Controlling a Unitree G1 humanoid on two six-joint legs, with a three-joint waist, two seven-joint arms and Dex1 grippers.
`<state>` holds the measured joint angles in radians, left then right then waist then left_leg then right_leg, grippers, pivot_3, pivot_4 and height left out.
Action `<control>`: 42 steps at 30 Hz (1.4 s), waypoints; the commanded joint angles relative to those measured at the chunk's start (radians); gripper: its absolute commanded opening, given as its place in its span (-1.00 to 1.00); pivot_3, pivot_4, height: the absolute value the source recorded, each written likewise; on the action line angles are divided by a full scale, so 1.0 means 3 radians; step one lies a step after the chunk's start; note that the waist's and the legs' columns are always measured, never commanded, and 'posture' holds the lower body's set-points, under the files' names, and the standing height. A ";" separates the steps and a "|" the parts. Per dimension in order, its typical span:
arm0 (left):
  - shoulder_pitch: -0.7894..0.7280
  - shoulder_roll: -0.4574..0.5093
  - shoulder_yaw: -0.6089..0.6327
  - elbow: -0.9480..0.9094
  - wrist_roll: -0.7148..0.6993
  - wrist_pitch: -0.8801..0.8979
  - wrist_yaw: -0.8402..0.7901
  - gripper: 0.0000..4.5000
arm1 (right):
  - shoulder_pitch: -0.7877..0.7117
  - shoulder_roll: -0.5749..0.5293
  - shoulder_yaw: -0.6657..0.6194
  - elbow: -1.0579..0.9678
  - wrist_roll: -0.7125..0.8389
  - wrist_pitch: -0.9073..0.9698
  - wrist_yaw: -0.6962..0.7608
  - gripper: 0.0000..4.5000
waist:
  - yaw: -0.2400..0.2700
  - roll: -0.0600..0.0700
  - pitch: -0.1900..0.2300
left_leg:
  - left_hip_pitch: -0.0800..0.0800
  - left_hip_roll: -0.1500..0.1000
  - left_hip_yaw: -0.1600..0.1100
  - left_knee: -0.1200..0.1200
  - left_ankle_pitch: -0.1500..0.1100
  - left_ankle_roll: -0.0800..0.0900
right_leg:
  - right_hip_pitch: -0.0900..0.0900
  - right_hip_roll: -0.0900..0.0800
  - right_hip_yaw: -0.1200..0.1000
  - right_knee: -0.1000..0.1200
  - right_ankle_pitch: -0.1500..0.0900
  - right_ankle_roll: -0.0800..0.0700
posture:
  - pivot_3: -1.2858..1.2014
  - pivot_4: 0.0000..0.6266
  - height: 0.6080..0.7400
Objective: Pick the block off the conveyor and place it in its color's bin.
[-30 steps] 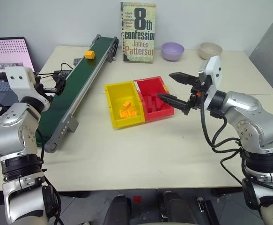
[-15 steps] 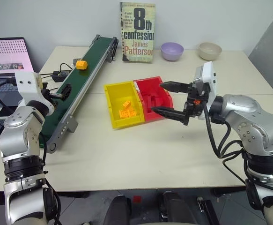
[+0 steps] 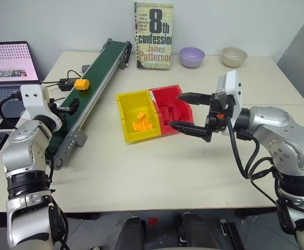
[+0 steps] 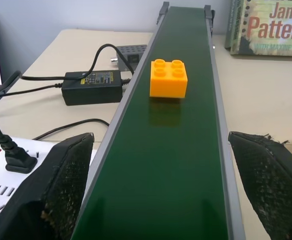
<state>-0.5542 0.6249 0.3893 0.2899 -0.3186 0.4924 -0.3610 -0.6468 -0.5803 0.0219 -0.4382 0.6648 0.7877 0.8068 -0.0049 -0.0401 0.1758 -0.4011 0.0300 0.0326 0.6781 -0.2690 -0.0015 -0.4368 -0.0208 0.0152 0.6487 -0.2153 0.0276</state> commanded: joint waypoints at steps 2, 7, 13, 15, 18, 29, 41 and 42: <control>-0.0100 0.0010 -0.0052 0.0005 0.0022 -0.0072 -0.0019 1.00 | -0.0007 -0.0038 -0.0075 -0.0157 0.0121 0.0017 -0.0003 1.00 | 0.0000 0.0000 0.0000 | 0.0000 0.0000 0.0000 0.0000 0.0000 0.0000 | 0.0000 0.0000 0.0000 0.0000 0.0000 0.0000 | 0.03 -0.52 1.00; -0.0131 0.0031 -0.0094 0.0087 0.0041 -0.0093 -0.0047 1.00 | -0.0018 -0.0049 -0.0078 -0.0172 0.0163 0.0038 -0.0034 1.00 | 0.0001 0.0000 0.0000 | 0.0000 0.0000 0.0000 0.0000 0.0000 0.0000 | 0.0000 0.0000 0.0000 0.0000 0.0000 0.0000 | 0.03 -0.52 1.00; -0.0154 0.0057 -0.0073 0.0177 0.0090 -0.0144 0.0014 0.92 | -0.0009 -0.0047 -0.0106 -0.0169 0.0188 0.0062 -0.0068 1.00 | 0.0001 0.0000 0.0000 | 0.0000 0.0000 0.0000 0.0000 0.0000 0.0000 | 0.0000 0.0000 0.0000 0.0000 0.0000 0.0000 | 0.03 -0.52 1.00; -0.0125 0.0056 -0.0057 0.0150 0.0063 -0.0129 -0.0017 0.79 | -0.0018 -0.0049 -0.0107 -0.0164 0.0196 0.0066 -0.0074 1.00 | 0.0001 0.0000 0.0000 | 0.0000 0.0000 0.0000 0.0000 0.0000 0.0000 | 0.0000 0.0000 0.0000 0.0000 0.0000 0.0000 | 0.03 -0.52 1.00; -0.0055 0.0060 -0.0039 0.0069 0.0046 -0.0054 -0.0023 0.49 | -0.0033 -0.0051 -0.0111 -0.0157 0.0213 0.0070 -0.0082 1.00 | 0.0000 0.0000 0.0000 | -0.0001 0.0000 0.0000 0.0000 0.0000 0.0000 | 0.0000 0.0000 0.0000 0.0000 0.0000 0.0000 | 0.03 -0.52 1.00; 0.0259 0.0068 0.0113 -0.0415 -0.0049 0.0265 0.0082 -0.32 | -0.0077 -0.0040 -0.0102 -0.0086 0.0228 0.0040 -0.0104 1.00 | -0.0001 0.0000 0.0000 | 0.0000 0.0002 0.0000 0.0000 0.0000 0.0000 | 0.0000 -0.0005 0.0000 0.0000 0.0000 0.0000 | 0.03 -0.52 1.00; -0.0442 -0.0067 -0.0632 -0.0769 -0.0290 0.0496 -0.0633 -0.32 | 0.0287 -0.0248 -0.0074 -0.0434 -0.0091 0.0163 -0.0587 1.00 | 0.0030 -0.0001 -0.0001 | -0.0002 -0.0005 -0.0001 0.0001 0.0000 0.0000 | 0.0003 -0.0004 0.0000 -0.0005 0.0000 0.0000 | 0.03 -0.52 1.00; -0.0551 -0.0111 -0.0805 -0.0707 -0.0256 0.0434 -0.0779 -0.32 | 0.0380 -0.0267 -0.0060 -0.0511 -0.0153 0.0192 -0.0686 1.00 | 0.0033 -0.0001 -0.0001 | -0.0002 -0.0007 0.0000 0.0001 0.0000 0.0000 | 0.0003 -0.0004 0.0001 -0.0005 0.0000 0.0000 | 0.03 -0.52 1.00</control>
<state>-0.6624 0.6139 0.2454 0.0854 -0.3964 0.6516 -0.5025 -0.5655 -0.6443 0.0185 -0.5236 0.6611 0.8310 0.6609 0.0051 -0.0404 0.1756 -0.4020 0.0277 0.0325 0.6783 -0.2690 -0.0015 -0.4357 -0.0221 0.0152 0.6468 -0.2154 0.0276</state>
